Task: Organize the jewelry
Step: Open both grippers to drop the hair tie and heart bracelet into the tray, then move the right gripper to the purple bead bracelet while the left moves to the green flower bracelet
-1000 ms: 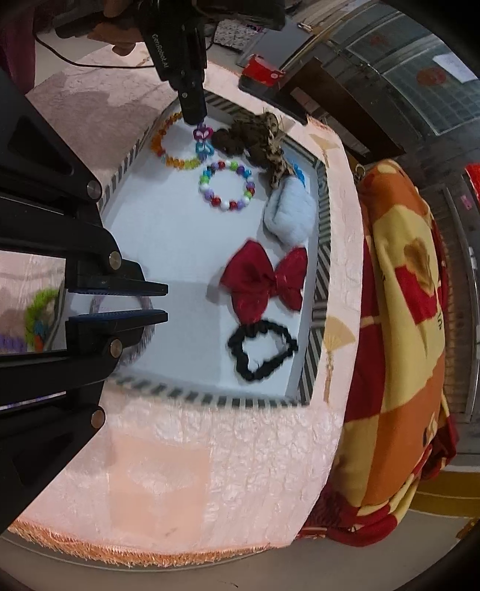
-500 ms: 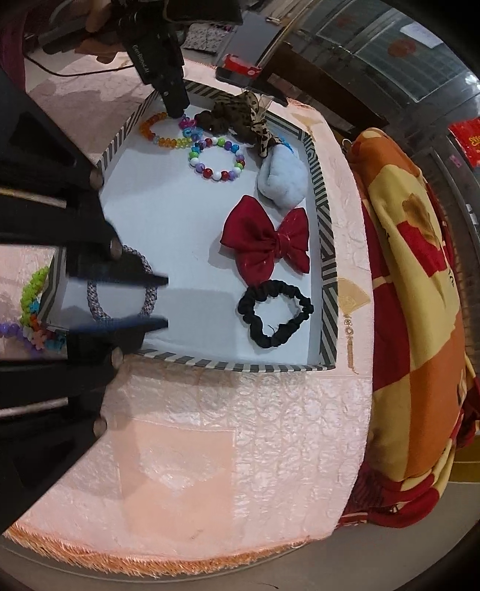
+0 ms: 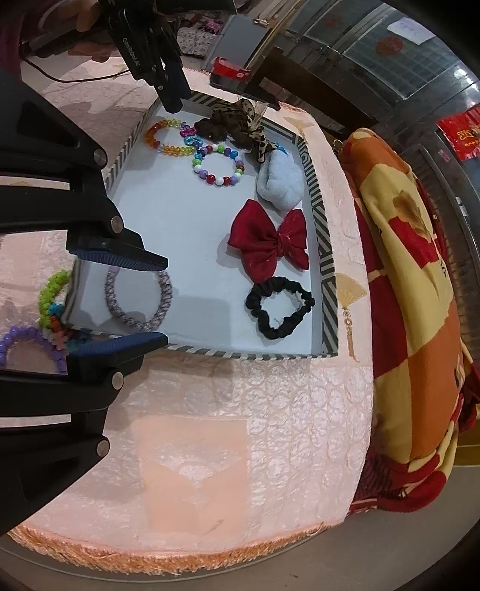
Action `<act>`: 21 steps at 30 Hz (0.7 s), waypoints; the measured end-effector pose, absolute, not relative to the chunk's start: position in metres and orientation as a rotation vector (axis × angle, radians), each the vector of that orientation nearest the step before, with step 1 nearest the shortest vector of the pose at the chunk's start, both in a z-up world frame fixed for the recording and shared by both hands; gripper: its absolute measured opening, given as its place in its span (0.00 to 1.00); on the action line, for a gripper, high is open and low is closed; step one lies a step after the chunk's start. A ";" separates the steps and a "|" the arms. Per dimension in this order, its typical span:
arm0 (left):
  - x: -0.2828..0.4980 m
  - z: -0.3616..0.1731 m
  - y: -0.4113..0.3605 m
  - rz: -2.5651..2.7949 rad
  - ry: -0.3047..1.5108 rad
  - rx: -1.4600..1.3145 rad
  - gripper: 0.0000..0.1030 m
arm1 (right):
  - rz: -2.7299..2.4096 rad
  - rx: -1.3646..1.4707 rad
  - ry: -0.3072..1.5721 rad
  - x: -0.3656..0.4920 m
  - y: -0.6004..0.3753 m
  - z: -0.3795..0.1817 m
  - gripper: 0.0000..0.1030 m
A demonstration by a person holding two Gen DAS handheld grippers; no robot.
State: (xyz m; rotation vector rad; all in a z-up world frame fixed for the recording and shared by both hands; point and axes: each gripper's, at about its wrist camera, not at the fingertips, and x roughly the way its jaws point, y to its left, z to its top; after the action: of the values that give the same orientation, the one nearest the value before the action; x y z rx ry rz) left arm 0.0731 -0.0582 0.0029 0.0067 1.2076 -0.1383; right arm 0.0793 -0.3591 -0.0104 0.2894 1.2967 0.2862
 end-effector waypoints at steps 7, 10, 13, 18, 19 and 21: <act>0.060 0.007 -0.061 -0.159 1.205 0.003 0.45 | 0.247 0.283 1.307 0.060 -0.369 -0.010 0.32; 0.052 0.010 -0.067 -0.182 1.199 0.013 0.45 | 0.218 0.268 1.315 0.048 -0.378 -0.008 0.32; 0.045 0.011 -0.076 -0.216 1.202 0.026 0.45 | 0.192 0.253 1.329 0.037 -0.388 -0.010 0.32; 0.034 0.009 -0.090 -0.262 1.207 0.043 0.45 | 0.149 0.278 1.362 0.021 -0.406 -0.019 0.33; 0.033 0.008 -0.093 -0.271 1.212 0.048 0.45 | 0.145 0.282 1.368 0.017 -0.408 -0.020 0.33; 0.030 0.006 -0.098 -0.282 1.220 0.058 0.45 | 0.143 0.284 1.377 0.012 -0.410 -0.023 0.33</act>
State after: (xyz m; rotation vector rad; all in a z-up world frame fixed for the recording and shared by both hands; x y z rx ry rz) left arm 0.0295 -0.0985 0.0055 0.0577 1.2196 -0.2824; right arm 0.0119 -0.4098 -0.0228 0.2837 1.3767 0.1426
